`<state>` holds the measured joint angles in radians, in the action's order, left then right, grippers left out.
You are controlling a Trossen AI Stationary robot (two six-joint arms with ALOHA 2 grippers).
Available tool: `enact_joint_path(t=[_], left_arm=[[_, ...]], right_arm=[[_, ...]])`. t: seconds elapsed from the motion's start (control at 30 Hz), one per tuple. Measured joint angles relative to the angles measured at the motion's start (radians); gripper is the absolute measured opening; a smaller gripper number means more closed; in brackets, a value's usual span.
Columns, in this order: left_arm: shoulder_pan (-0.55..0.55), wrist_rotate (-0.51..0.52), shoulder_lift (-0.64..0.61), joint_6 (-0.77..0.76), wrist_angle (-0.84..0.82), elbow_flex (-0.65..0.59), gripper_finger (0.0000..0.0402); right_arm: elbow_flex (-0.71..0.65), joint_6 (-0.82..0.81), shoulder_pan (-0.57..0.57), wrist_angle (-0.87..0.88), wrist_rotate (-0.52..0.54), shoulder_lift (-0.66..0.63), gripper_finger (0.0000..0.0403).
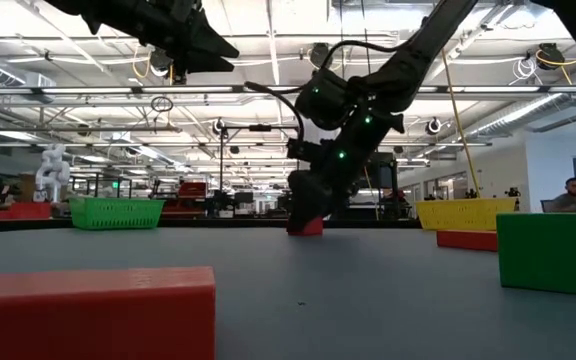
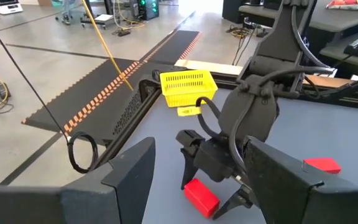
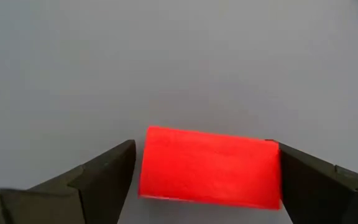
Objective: Sort & place blocks by color
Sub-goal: Put the red block into the yellow bin
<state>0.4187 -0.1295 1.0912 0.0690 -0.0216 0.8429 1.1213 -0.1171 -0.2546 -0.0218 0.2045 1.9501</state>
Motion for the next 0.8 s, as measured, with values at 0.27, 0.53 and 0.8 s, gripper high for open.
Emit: enact_joint_path(t=[0.27, 0.53, 0.8], left_arm=[[0.000, 0.000, 0.000, 0.001, -0.006, 0.000, 0.0241], [0.000, 0.000, 0.000, -0.001, -0.006, 0.000, 0.0241], [0.000, 0.000, 0.000, -0.002, -0.012, 0.000, 0.0241]], right_arm=[[0.000, 0.008, 0.000, -0.012, -0.001, 0.006, 0.0333], [0.002, -0.026, 0.000, 0.046, -0.002, 0.001, 0.0279], [-0.002, -0.017, 0.000, 0.129, 0.004, -0.080, 0.0279]])
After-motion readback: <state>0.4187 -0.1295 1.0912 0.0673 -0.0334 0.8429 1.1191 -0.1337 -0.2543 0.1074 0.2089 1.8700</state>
